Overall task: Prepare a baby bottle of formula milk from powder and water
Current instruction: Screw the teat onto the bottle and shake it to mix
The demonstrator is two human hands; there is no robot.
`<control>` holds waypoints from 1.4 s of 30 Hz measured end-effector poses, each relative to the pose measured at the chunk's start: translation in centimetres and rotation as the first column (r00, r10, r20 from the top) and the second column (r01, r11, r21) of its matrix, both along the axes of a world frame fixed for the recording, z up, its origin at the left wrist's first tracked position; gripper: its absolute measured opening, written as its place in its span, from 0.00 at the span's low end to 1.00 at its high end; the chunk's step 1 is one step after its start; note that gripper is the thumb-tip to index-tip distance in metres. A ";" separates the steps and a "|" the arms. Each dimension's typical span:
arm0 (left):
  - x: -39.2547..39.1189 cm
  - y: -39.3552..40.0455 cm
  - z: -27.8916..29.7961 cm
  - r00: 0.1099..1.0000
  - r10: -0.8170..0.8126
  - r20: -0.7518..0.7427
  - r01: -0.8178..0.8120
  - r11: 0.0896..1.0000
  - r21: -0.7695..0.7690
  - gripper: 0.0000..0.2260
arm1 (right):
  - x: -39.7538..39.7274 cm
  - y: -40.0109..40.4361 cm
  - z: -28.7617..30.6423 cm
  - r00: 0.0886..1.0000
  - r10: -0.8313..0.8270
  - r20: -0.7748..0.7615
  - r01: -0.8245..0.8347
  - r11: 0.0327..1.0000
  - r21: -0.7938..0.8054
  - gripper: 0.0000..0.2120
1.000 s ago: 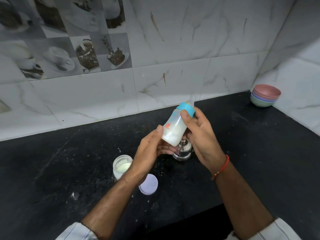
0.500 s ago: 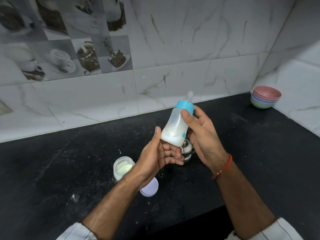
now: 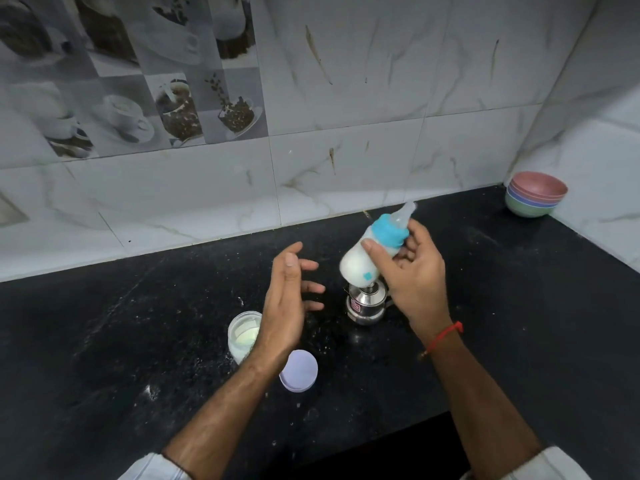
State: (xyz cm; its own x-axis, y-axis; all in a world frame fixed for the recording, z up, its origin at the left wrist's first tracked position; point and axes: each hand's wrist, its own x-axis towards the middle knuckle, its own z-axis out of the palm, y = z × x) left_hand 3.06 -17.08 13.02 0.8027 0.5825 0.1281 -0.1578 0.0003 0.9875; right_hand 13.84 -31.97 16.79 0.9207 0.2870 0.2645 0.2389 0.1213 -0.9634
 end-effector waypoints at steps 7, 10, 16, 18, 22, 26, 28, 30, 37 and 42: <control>0.0 0.4 0.5 1.000 0.029 -0.011 -0.029 1.000 0.011 0.20 | 0.4 -0.3 -0.3 1.000 -0.023 -0.017 0.022 1.000 -0.016 0.30; -0.2 0.3 0.4 0.998 0.019 -0.053 -0.017 0.999 0.051 0.18 | 0.5 -0.3 -0.7 1.000 -0.016 0.009 0.017 0.999 -0.032 0.28; -0.4 -0.3 -0.1 0.976 -0.147 -0.163 0.179 0.962 0.206 0.23 | -0.7 0.6 -1.5 0.995 0.102 -0.012 -0.103 0.994 -0.039 0.33; -0.2 -0.7 -0.4 0.971 -0.158 -0.182 0.203 0.944 0.261 0.25 | -1.2 1.2 -2.0 0.989 0.150 -0.008 -0.151 0.987 -0.058 0.29; 0.0 0.1 -1.4 0.977 -0.132 -0.169 0.172 0.952 0.253 0.22 | -1.2 1.6 -2.0 0.947 0.321 -0.016 -0.319 0.936 -0.147 0.23; -0.6 1.2 -2.3 0.940 -0.250 -0.230 0.311 0.906 0.286 0.25 | -0.1 1.1 -1.6 0.883 0.462 -0.088 -0.469 0.855 -0.221 0.21; -0.8 1.6 -2.6 0.934 -0.272 -0.233 0.334 0.897 0.290 0.25 | 0.2 1.2 -1.9 0.867 0.489 -0.093 -0.496 0.834 -0.241 0.19; -0.7 1.8 -2.9 0.939 -0.260 -0.226 0.320 0.901 0.294 0.25 | 0.0 1.6 -2.3 0.883 0.460 -0.093 -0.468 0.848 -0.249 0.18; -0.2 1.2 -4.1 0.969 -0.092 -0.229 0.172 0.916 0.363 0.23 | -0.7 4.5 -4.4 0.965 0.255 -0.064 -0.263 0.939 -0.223 0.25; 0.5 3.3 -4.5 0.944 -0.060 -0.324 0.199 0.887 0.416 0.33 | 1.1 5.8 -6.4 0.976 0.219 0.000 -0.204 0.911 -0.359 0.27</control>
State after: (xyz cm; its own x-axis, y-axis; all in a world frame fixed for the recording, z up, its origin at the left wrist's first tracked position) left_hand 3.53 -13.77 8.48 0.9073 0.4104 0.0916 0.1101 -0.4420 0.8902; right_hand 14.93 -26.18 10.39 0.8190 0.5553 0.1443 0.2842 -0.1742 -0.9428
